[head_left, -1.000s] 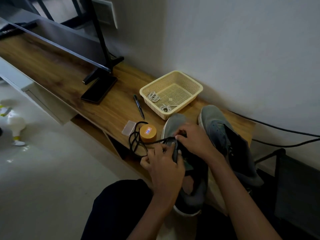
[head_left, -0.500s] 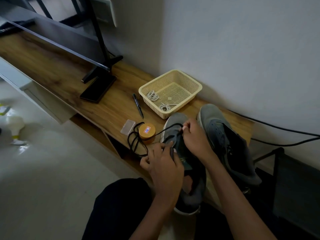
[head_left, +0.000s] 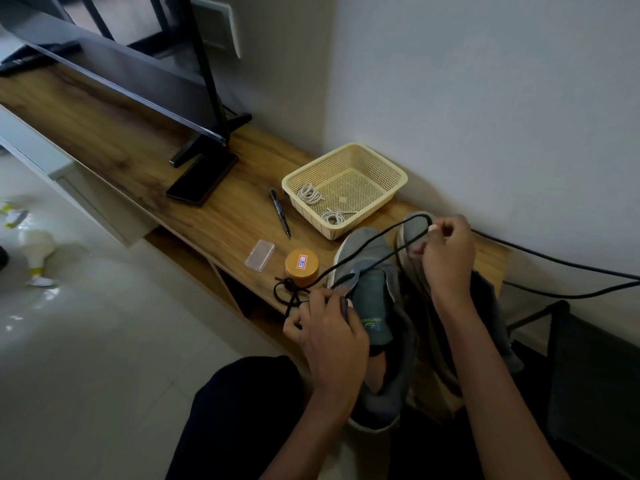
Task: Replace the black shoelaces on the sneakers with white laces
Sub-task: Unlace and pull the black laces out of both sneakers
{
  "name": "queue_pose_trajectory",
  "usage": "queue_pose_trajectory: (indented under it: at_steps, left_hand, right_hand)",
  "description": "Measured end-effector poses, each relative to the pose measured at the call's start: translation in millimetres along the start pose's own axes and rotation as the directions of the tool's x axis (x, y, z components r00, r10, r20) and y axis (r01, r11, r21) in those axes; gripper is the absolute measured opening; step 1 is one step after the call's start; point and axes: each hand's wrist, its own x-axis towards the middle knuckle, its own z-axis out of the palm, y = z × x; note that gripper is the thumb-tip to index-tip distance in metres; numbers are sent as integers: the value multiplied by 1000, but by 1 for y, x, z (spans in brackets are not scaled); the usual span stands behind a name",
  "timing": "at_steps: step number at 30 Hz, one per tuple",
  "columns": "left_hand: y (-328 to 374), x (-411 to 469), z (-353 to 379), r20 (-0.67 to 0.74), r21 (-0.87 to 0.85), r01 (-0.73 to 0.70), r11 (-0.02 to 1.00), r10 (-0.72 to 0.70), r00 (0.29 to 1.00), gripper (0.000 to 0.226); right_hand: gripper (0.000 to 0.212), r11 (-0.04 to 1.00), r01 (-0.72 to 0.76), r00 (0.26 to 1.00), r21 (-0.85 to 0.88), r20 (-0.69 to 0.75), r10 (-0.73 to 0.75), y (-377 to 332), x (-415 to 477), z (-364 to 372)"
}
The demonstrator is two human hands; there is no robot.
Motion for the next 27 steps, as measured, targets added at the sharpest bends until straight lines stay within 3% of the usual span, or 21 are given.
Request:
queue_pose_trajectory:
  at_steps: [3,6,8,10,12,18,22,27]
  left_hand:
    - [-1,2,1,17,-33,48,998,-47,999,35]
    - [0,1,1,20,-38,48,998,-47,999,35]
    - [0,1,2,19,-36,42,999,-41,999,37]
    - [0,1,2,28,-35,45,998,-44,999,40]
    - [0,1,2,27,-36,47,998,-46,999,40]
    - [1,0,5,-18,-50,50,998,-51,999,44]
    - [1,0,5,-28,-31,61,998,-62,998,28]
    - [2,0,5,-36,-27,54,998,-55,998,24]
  right_hand:
    - [8,912,229,973,-341,112,-202,7,-2,-2]
    - [17,851,322,946,-415,162,-279,2,-15,0]
    - [16,761,467,882,-450,296,-366,1,-20,6]
    - [11,653,572,803,-497,500,-324,6,-23,13]
    - [11,600,605,758,-523,608,-235,9,-28,18]
    - [11,552,622,755,-555,613,-234,10,-32,23]
    - [14,515,615,775,-598,577,-256,12,-41,29]
    - [11,672,488,866,-558,408,-290,16,-37,30]
